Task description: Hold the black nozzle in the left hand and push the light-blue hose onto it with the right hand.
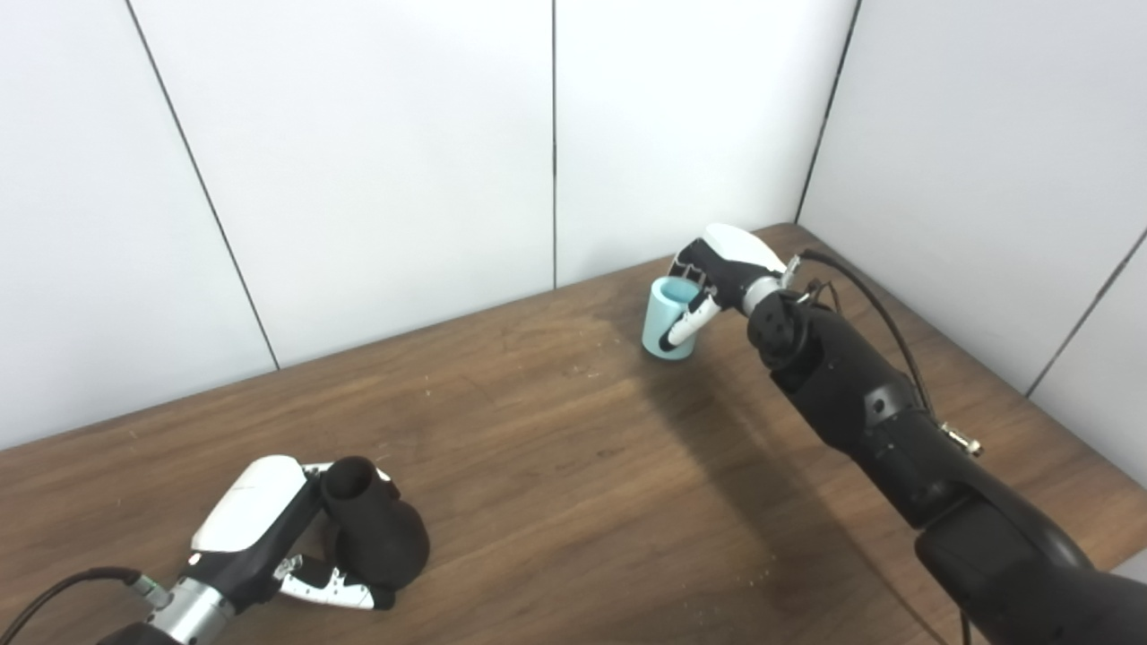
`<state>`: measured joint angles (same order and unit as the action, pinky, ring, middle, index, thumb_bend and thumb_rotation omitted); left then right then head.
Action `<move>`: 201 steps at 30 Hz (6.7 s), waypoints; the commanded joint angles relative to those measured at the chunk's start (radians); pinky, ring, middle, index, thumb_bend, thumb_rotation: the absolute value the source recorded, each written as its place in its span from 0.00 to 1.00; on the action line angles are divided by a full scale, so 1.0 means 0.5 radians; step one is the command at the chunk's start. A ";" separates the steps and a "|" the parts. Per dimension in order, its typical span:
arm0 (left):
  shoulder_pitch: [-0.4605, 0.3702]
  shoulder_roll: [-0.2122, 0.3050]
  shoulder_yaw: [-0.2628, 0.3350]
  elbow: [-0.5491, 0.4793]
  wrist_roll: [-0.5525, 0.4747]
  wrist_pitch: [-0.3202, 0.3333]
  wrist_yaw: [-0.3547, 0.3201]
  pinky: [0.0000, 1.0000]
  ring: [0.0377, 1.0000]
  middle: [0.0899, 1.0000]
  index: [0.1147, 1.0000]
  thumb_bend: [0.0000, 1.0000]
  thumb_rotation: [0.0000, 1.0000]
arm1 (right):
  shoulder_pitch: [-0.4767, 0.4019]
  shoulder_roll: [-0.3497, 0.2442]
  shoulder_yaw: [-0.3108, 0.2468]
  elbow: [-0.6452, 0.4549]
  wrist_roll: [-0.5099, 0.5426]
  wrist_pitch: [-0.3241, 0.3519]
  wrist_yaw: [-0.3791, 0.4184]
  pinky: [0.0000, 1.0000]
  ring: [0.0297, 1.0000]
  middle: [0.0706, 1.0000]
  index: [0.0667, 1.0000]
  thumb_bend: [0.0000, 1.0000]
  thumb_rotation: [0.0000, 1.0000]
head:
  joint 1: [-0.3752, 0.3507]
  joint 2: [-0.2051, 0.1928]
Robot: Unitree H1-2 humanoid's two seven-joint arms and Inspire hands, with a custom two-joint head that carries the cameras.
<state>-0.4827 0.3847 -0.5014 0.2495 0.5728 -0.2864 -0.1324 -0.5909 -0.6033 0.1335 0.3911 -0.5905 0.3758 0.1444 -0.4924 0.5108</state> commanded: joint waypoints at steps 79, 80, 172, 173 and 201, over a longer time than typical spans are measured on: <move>-0.051 -0.185 -0.304 -0.094 0.303 0.681 -0.395 0.46 0.48 0.39 0.43 0.53 0.00 | -0.496 0.312 0.468 -1.259 0.256 -0.073 1.056 0.37 0.43 0.45 0.46 0.50 0.00 | 1.026 0.285; -0.050 -0.184 -0.303 -0.097 0.302 0.682 -0.395 0.46 0.49 0.40 0.43 0.53 0.00 | -0.490 0.311 0.475 -1.257 0.252 -0.076 1.060 0.37 0.43 0.45 0.46 0.50 0.00 | 1.028 0.289; -0.047 -0.161 -0.277 -0.141 0.297 0.693 -0.426 0.49 0.53 0.43 0.42 0.53 0.00 | -0.291 0.240 0.372 -1.541 -0.527 0.184 1.627 0.77 0.97 1.00 1.00 0.89 0.05 | 0.958 0.362; -0.049 -0.162 -0.276 -0.136 0.295 0.692 -0.427 0.49 0.53 0.43 0.42 0.53 0.00 | -0.285 0.244 0.342 -1.552 -0.515 0.180 1.590 0.78 0.98 1.00 1.00 0.89 0.05 | 0.958 0.362; -0.055 -0.160 -0.265 -0.127 0.321 0.679 -0.424 0.52 0.53 0.43 0.42 0.53 0.00 | 0.004 0.165 0.178 -1.891 0.262 -0.309 1.254 1.00 1.00 1.00 1.00 0.84 0.73 | 0.969 0.357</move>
<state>-0.5545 0.2901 -0.5940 0.1385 0.6837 0.0386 -0.2823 -0.5521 -0.5016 0.2272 -0.5396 -0.4653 0.2528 0.7909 -0.0077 0.6887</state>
